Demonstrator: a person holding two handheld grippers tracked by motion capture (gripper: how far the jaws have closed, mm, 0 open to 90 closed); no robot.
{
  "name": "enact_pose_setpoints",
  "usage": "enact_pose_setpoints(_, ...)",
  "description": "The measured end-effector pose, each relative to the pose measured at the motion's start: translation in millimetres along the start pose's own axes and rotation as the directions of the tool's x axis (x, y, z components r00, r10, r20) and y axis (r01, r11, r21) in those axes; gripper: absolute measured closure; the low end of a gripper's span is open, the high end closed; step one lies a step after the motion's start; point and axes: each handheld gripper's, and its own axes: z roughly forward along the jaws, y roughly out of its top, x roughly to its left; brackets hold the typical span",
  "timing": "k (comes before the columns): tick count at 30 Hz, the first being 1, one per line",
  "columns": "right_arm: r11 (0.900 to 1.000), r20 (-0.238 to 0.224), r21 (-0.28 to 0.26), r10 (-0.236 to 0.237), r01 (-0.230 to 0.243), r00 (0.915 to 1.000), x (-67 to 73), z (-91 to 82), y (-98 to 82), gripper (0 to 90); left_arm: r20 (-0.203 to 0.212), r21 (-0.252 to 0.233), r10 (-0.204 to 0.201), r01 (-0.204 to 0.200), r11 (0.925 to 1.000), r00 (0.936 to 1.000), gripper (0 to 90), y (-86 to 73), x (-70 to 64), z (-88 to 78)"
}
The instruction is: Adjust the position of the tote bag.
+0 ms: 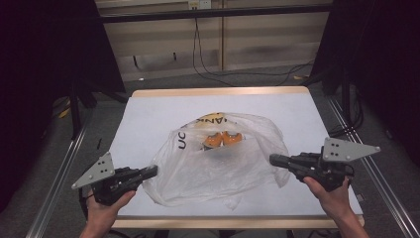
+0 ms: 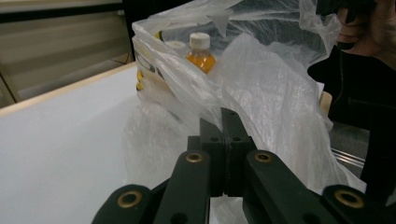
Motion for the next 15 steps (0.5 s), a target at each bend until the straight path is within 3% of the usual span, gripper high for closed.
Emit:
enact_pose_setpoints(6, 0.998, 0.001, -0.064, -0.017, 0.017, 0.9999, -10.9, 0.1, 27.3, 90.0, -0.032, -0.036, 0.024, -0.025, 0.9990, 0.9992, 90.0, 22.1, 5.3, -2.9)
enact_pose_setpoints(7, 0.996, 0.007, -0.082, -0.025, 0.026, 0.9997, -13.7, -0.7, 35.8, 90.0, -0.023, -0.063, 0.018, -0.019, 0.9978, 0.9996, 90.0, 28.9, 6.9, -3.0)
enact_pose_setpoints(15, 0.989, 0.026, -0.145, -0.026, 0.029, 0.9993, -27.4, -2.5, 64.3, 90.0, -0.038, -0.088, 0.050, -0.053, 0.9947, 0.9981, 90.0, 55.6, 17.4, -2.1)
